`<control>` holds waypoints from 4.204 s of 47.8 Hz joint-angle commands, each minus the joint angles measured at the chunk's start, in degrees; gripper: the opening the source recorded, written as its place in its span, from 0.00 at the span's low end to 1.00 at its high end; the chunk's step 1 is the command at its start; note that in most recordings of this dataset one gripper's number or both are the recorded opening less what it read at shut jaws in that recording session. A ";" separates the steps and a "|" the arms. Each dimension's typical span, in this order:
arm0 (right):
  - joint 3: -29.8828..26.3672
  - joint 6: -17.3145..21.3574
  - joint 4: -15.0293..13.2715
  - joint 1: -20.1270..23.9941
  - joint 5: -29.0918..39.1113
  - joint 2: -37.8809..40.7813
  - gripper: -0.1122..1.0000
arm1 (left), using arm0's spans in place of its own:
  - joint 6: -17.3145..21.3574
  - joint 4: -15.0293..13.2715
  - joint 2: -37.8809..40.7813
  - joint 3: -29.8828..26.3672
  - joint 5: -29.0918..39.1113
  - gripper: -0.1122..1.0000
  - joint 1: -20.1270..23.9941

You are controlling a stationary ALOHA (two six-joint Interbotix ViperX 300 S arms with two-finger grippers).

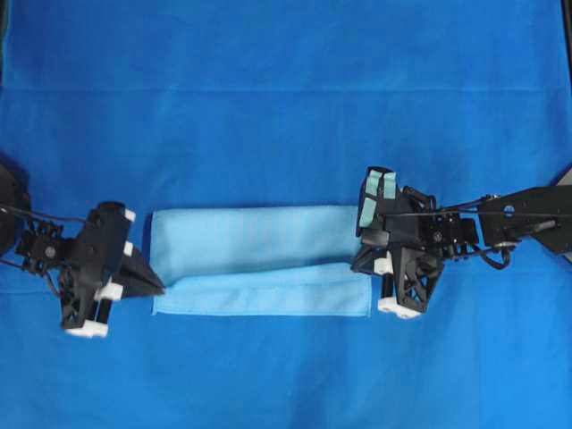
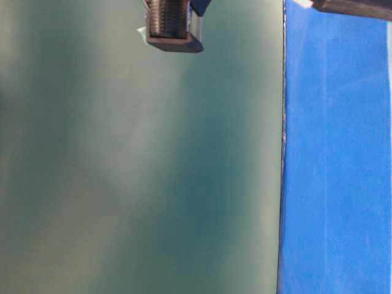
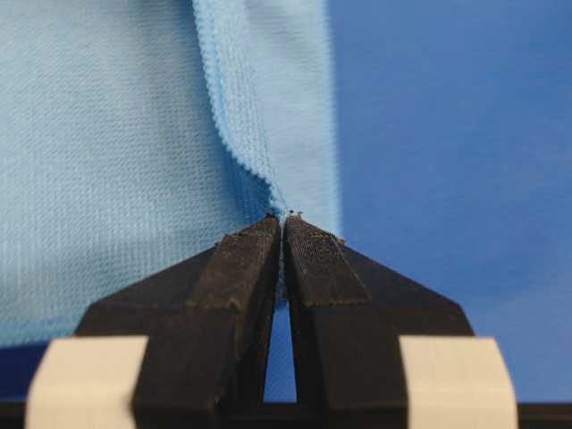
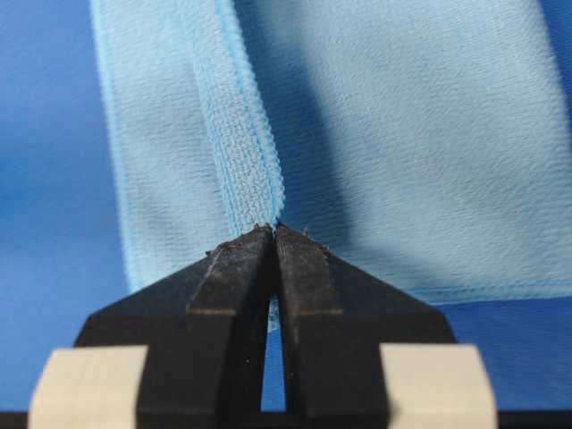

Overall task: Fold the light blue towel.
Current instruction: 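Pull both far corners toward the near edge, folding the towel in half, then open both grippers and lift them off the folded edge, then grasp the folded strip's left and right ends with both grippers, then lift the strip and swing it, right gripper moving to the far side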

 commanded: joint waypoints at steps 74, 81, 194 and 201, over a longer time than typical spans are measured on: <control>-0.18 0.70 -8.09 -10.63 2.02 -3.78 0.64 | 4.22 0.00 -6.94 -1.23 9.05 0.68 18.02; -0.44 0.70 -8.26 -11.60 1.93 -0.79 0.64 | 4.75 0.00 -3.43 -1.76 8.09 0.67 18.72; -1.41 2.29 -9.23 -17.14 18.37 -25.58 0.12 | 4.92 0.44 -23.82 -12.74 29.36 0.13 19.69; -1.85 2.29 -11.25 -21.45 18.28 -24.96 0.12 | 4.92 0.44 -20.92 -13.27 24.87 0.13 19.42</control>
